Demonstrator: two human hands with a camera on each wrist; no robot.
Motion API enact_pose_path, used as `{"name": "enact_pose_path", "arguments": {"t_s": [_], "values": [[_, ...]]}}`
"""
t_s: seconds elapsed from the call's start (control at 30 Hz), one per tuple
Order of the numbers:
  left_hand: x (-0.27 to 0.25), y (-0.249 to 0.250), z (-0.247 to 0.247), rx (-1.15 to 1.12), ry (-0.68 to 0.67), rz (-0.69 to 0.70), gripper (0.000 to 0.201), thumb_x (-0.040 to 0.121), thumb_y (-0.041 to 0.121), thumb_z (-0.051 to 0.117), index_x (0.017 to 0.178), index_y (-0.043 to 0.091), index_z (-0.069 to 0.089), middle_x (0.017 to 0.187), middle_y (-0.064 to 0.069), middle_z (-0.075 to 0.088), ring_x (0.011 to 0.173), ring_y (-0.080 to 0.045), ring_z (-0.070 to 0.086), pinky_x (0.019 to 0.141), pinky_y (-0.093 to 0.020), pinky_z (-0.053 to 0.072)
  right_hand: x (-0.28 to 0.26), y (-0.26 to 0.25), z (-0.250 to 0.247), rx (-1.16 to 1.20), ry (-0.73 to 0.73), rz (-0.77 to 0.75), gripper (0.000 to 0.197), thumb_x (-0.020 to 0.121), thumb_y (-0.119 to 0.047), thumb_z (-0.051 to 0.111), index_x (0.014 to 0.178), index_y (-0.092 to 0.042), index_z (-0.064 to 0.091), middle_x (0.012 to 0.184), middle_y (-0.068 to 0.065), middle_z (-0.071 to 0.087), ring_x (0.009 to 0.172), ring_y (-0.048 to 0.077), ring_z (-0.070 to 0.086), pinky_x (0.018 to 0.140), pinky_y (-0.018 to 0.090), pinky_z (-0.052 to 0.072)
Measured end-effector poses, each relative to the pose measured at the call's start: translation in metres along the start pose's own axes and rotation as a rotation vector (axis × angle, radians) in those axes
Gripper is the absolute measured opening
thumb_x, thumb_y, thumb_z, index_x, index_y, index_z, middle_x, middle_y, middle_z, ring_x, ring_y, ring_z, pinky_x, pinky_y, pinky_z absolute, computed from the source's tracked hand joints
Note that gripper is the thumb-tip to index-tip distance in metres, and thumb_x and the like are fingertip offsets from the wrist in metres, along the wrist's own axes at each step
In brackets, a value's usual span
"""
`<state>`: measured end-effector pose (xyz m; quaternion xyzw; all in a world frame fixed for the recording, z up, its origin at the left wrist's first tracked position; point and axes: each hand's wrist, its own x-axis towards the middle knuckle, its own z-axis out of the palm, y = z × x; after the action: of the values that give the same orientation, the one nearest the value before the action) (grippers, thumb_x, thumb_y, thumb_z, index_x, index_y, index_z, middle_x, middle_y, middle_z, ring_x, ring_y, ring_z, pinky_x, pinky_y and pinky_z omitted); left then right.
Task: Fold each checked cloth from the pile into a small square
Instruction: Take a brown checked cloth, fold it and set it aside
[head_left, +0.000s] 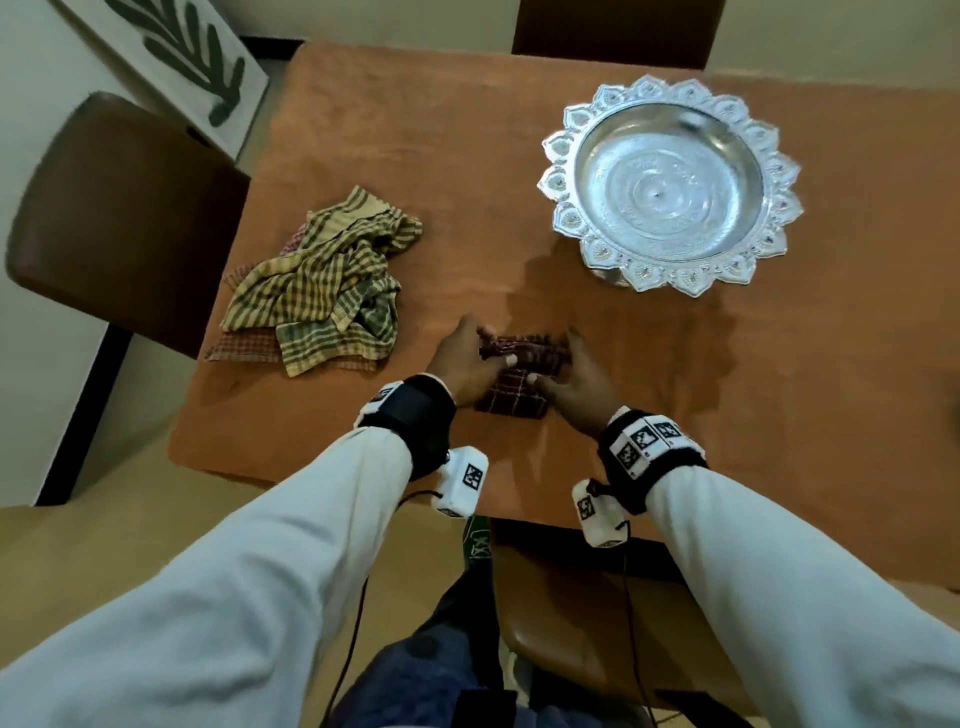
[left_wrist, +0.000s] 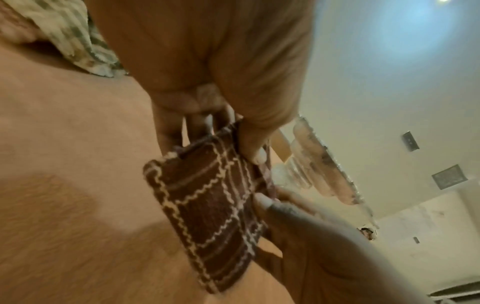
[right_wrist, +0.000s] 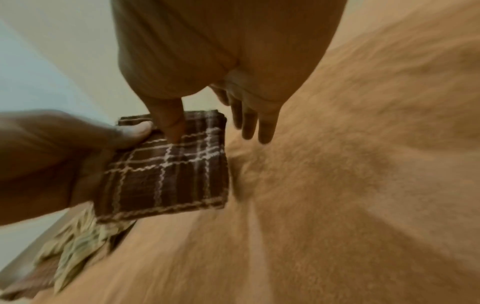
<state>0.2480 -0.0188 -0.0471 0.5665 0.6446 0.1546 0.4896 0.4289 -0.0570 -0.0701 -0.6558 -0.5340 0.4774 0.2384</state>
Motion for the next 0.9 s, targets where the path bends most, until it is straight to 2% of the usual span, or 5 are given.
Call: {"name": "enact_pose_path", "arguments": {"t_s": [0.1, 0.27, 0.53, 0.7, 0.9], "values": [[-0.020, 0.026, 0.008, -0.125, -0.156, 0.092, 0.031, 0.088, 0.018, 0.071, 0.115, 0.016, 0.054, 0.110, -0.006, 0.067, 0.099, -0.021, 0.066, 0.083, -0.035, 0.056, -0.024, 0.006, -0.042, 0.287, -0.084, 0.103, 0.071, 0.086, -0.010, 0.073, 0.146, -0.008, 0.035, 0.121, 0.002, 0.061, 0.110, 0.020, 0.059, 0.075, 0.010, 0.049], [-0.058, 0.069, 0.043, -0.246, -0.238, 0.105, 0.025, 0.094, 0.012, 0.064, 0.118, 0.010, 0.059, 0.104, -0.007, 0.068, 0.088, -0.015, 0.067, 0.075, -0.031, 0.058, -0.061, 0.030, -0.105, 0.586, -0.174, 0.154, 0.048, 0.081, -0.005, 0.075, 0.126, -0.005, 0.058, 0.120, 0.020, 0.067, 0.110, 0.039, 0.065, 0.085, 0.050, 0.057], [-0.121, 0.137, 0.167, -0.171, -0.143, 0.048, 0.025, 0.095, 0.018, 0.064, 0.115, 0.007, 0.053, 0.107, -0.009, 0.063, 0.085, -0.022, 0.064, 0.060, -0.035, 0.058, -0.153, 0.081, -0.211, 0.655, -0.012, 0.223, 0.039, 0.081, -0.003, 0.074, 0.118, 0.001, 0.062, 0.111, 0.019, 0.071, 0.103, 0.035, 0.069, 0.074, 0.038, 0.059], [-0.130, 0.174, 0.229, -0.108, -0.240, 0.114, 0.007, 0.096, 0.024, 0.061, 0.092, 0.018, 0.060, 0.090, -0.009, 0.067, 0.081, -0.028, 0.067, 0.071, -0.048, 0.060, -0.193, 0.117, -0.260, 0.666, 0.162, 0.286, 0.029, 0.089, -0.021, 0.070, 0.116, -0.011, 0.064, 0.111, 0.019, 0.070, 0.103, 0.037, 0.067, 0.078, 0.057, 0.058], [-0.097, 0.214, 0.293, -0.161, -0.252, 0.117, 0.039, 0.093, 0.039, 0.061, 0.120, 0.013, 0.055, 0.110, -0.009, 0.065, 0.099, -0.030, 0.066, 0.075, -0.053, 0.058, -0.207, 0.149, -0.313, 0.664, 0.178, 0.321, 0.041, 0.089, -0.014, 0.069, 0.126, -0.019, 0.055, 0.113, 0.016, 0.067, 0.098, 0.038, 0.068, 0.069, 0.057, 0.059]]}}
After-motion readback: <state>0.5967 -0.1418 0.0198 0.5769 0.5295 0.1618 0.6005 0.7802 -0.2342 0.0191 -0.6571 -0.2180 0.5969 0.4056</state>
